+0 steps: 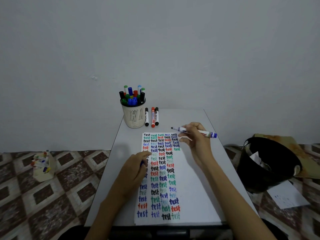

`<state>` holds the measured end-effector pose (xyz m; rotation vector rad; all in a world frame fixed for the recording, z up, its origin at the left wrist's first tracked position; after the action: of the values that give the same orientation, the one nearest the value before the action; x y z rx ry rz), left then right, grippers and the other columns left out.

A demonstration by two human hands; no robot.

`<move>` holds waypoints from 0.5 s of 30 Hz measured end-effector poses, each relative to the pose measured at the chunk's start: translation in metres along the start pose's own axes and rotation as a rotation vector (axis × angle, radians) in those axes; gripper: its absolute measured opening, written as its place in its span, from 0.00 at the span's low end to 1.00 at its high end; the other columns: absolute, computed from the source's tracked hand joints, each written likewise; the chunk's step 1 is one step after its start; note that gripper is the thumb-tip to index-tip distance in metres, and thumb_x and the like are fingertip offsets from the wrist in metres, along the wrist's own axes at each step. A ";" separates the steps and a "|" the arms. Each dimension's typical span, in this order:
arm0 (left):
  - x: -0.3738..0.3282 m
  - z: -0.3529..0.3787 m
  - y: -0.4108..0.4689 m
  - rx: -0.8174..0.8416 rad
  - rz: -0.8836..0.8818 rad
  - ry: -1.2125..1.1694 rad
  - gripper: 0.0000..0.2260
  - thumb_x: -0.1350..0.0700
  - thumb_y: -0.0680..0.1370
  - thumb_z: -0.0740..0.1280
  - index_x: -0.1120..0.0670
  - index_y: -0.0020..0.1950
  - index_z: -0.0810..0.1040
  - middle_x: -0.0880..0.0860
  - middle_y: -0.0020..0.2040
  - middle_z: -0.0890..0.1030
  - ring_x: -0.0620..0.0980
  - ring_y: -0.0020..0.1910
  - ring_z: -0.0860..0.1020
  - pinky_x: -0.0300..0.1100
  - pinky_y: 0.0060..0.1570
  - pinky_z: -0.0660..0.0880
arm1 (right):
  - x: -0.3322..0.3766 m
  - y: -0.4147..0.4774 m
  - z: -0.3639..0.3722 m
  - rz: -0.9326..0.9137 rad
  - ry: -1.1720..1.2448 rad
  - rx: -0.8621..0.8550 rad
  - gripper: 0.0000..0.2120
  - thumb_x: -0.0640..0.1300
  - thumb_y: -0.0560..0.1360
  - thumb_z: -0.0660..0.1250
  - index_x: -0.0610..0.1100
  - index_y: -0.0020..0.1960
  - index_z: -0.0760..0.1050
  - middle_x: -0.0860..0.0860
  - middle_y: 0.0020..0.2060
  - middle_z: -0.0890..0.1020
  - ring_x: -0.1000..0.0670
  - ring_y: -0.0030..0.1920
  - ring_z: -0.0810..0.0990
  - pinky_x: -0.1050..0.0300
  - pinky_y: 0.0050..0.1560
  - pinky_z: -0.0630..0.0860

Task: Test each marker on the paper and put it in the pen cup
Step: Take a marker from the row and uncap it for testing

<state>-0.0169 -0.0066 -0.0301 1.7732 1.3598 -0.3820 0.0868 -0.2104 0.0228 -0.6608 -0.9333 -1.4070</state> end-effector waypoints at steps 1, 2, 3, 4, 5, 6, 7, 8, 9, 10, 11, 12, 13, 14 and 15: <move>0.002 0.001 0.001 -0.016 0.011 0.027 0.11 0.52 0.80 0.54 0.47 0.60 0.70 0.37 0.51 0.73 0.41 0.51 0.76 0.44 0.50 0.76 | 0.001 0.004 -0.005 0.009 -0.038 -0.008 0.05 0.30 0.74 0.65 0.37 0.42 0.73 0.40 0.39 0.82 0.45 0.34 0.82 0.59 0.32 0.80; 0.003 0.002 0.001 -0.029 0.017 0.048 0.11 0.53 0.80 0.54 0.46 0.61 0.69 0.36 0.52 0.72 0.40 0.53 0.75 0.42 0.52 0.75 | -0.002 0.007 -0.008 0.022 -0.092 -0.001 0.04 0.30 0.73 0.67 0.37 0.43 0.74 0.38 0.44 0.83 0.43 0.38 0.83 0.57 0.34 0.81; 0.004 0.003 0.001 -0.035 0.017 0.058 0.12 0.52 0.80 0.54 0.45 0.62 0.68 0.36 0.53 0.72 0.39 0.53 0.74 0.41 0.53 0.75 | -0.004 0.009 -0.008 0.035 -0.144 0.018 0.04 0.31 0.72 0.69 0.37 0.43 0.75 0.37 0.47 0.83 0.41 0.42 0.84 0.55 0.36 0.82; 0.005 0.003 0.002 -0.033 0.009 0.059 0.13 0.51 0.80 0.54 0.44 0.64 0.67 0.37 0.54 0.73 0.40 0.54 0.75 0.41 0.54 0.75 | -0.008 0.009 -0.009 0.049 -0.185 0.033 0.06 0.31 0.71 0.70 0.37 0.43 0.75 0.38 0.48 0.83 0.40 0.44 0.84 0.54 0.37 0.82; 0.006 0.003 0.002 -0.025 -0.001 0.060 0.15 0.51 0.80 0.54 0.45 0.66 0.66 0.40 0.54 0.74 0.41 0.54 0.75 0.41 0.54 0.74 | -0.011 0.010 -0.009 0.060 -0.210 0.049 0.07 0.30 0.70 0.71 0.37 0.43 0.74 0.38 0.49 0.83 0.40 0.46 0.84 0.54 0.37 0.82; 0.007 0.004 0.002 -0.014 -0.008 0.062 0.16 0.52 0.79 0.56 0.45 0.68 0.65 0.42 0.54 0.75 0.41 0.54 0.75 0.40 0.56 0.73 | -0.015 0.011 -0.010 0.071 -0.229 0.056 0.09 0.29 0.69 0.72 0.38 0.42 0.74 0.39 0.47 0.83 0.41 0.45 0.84 0.54 0.36 0.82; 0.008 0.004 0.002 -0.004 -0.009 0.067 0.18 0.55 0.79 0.57 0.46 0.69 0.65 0.43 0.55 0.75 0.41 0.55 0.74 0.39 0.56 0.73 | -0.018 0.013 -0.011 0.082 -0.238 0.059 0.10 0.28 0.68 0.72 0.38 0.41 0.73 0.39 0.43 0.83 0.42 0.42 0.84 0.54 0.34 0.81; 0.008 0.004 0.003 0.004 -0.005 0.074 0.19 0.58 0.78 0.59 0.46 0.69 0.65 0.44 0.56 0.75 0.41 0.56 0.74 0.38 0.57 0.72 | -0.023 0.014 -0.013 0.094 -0.236 0.062 0.11 0.27 0.68 0.72 0.39 0.40 0.72 0.40 0.39 0.82 0.43 0.36 0.83 0.53 0.31 0.79; 0.008 0.004 0.003 0.006 0.001 0.079 0.21 0.61 0.78 0.60 0.46 0.69 0.65 0.45 0.57 0.75 0.40 0.57 0.73 0.37 0.58 0.71 | -0.027 0.014 -0.014 0.106 -0.220 0.069 0.12 0.26 0.68 0.71 0.39 0.38 0.71 0.40 0.33 0.80 0.45 0.30 0.80 0.54 0.29 0.76; 0.008 0.003 0.003 0.005 0.007 0.079 0.21 0.62 0.78 0.61 0.47 0.69 0.65 0.45 0.58 0.75 0.39 0.58 0.73 0.36 0.58 0.71 | -0.032 0.014 -0.015 0.111 -0.214 0.072 0.13 0.26 0.70 0.70 0.39 0.36 0.70 0.41 0.29 0.78 0.47 0.24 0.76 0.57 0.26 0.72; 0.008 0.003 0.004 0.000 0.015 0.074 0.21 0.63 0.78 0.62 0.47 0.68 0.66 0.46 0.58 0.75 0.38 0.58 0.73 0.34 0.58 0.71 | -0.035 0.014 -0.017 0.107 -0.240 0.063 0.14 0.25 0.71 0.68 0.39 0.35 0.68 0.42 0.26 0.76 0.49 0.20 0.72 0.61 0.23 0.69; 0.008 0.002 0.004 -0.006 0.020 0.065 0.21 0.63 0.77 0.62 0.47 0.68 0.66 0.46 0.58 0.75 0.38 0.58 0.73 0.31 0.57 0.71 | -0.038 0.015 -0.018 0.092 -0.298 0.046 0.16 0.24 0.71 0.67 0.40 0.34 0.66 0.43 0.24 0.73 0.51 0.18 0.70 0.64 0.22 0.66; 0.008 0.002 0.004 -0.012 0.020 0.057 0.20 0.63 0.77 0.63 0.48 0.67 0.67 0.46 0.58 0.75 0.37 0.58 0.73 0.29 0.57 0.70 | -0.039 0.015 -0.019 0.071 -0.372 0.025 0.17 0.24 0.71 0.66 0.40 0.33 0.65 0.45 0.23 0.71 0.53 0.19 0.68 0.65 0.22 0.65; 0.009 0.002 0.004 -0.016 0.017 0.052 0.20 0.64 0.77 0.63 0.48 0.66 0.68 0.46 0.58 0.75 0.37 0.57 0.73 0.27 0.57 0.69 | -0.041 0.017 -0.020 0.047 -0.434 0.008 0.18 0.24 0.70 0.65 0.42 0.32 0.65 0.46 0.23 0.70 0.54 0.20 0.68 0.65 0.24 0.66; 0.009 0.002 0.005 -0.017 0.019 0.051 0.19 0.64 0.77 0.63 0.49 0.66 0.69 0.47 0.58 0.75 0.36 0.57 0.73 0.26 0.56 0.68 | -0.041 0.017 -0.021 0.028 -0.478 -0.001 0.18 0.23 0.69 0.65 0.43 0.31 0.64 0.47 0.24 0.69 0.55 0.22 0.68 0.64 0.26 0.66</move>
<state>-0.0090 -0.0026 -0.0356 1.7919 1.3771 -0.3158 0.1102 -0.2053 -0.0202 -1.0326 -1.2885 -1.2449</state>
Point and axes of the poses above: each hand's wrist, its own y-axis towards the middle knuckle, its own z-axis out of the palm, x = y × z, the point moved 3 cm from there along y, towards the middle knuckle
